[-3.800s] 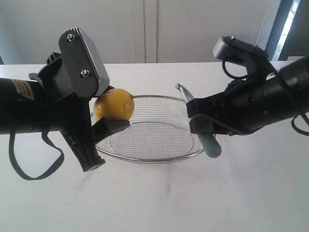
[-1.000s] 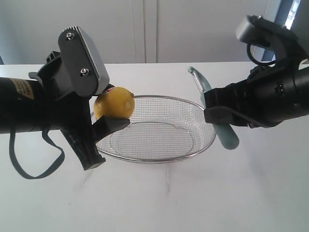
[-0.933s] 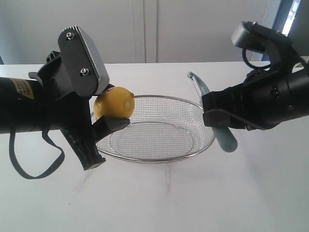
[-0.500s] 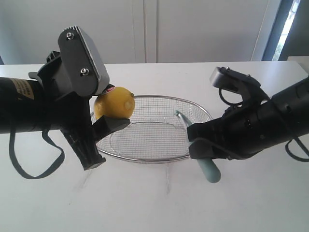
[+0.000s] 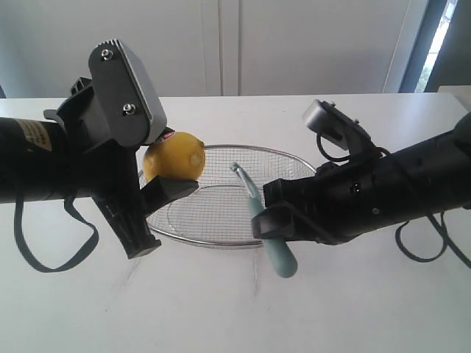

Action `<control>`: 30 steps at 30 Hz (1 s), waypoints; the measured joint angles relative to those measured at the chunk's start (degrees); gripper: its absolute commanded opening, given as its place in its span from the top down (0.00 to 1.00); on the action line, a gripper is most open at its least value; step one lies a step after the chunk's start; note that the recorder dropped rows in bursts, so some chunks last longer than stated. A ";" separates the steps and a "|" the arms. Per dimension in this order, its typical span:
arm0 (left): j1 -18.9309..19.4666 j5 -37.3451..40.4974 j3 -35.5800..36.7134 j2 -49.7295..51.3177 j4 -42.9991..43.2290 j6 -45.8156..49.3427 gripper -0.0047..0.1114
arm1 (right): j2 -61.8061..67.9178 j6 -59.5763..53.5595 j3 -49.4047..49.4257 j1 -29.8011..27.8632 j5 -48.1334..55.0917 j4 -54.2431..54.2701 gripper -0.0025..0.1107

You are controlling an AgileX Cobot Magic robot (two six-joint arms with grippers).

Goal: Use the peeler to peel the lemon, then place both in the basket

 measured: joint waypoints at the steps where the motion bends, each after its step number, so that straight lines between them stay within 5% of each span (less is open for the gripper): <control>1: 0.00 0.00 0.00 0.00 0.00 0.00 0.96 | 0.25 -0.72 0.00 0.63 0.11 1.06 0.98; 10: 0.00 -0.12 0.00 0.00 0.00 0.00 0.96 | 1.45 -6.02 0.00 5.31 1.46 9.75 0.98; 30: 0.00 -0.12 0.00 0.00 0.00 0.00 0.96 | -1.43 -8.42 0.00 5.43 0.08 13.98 0.98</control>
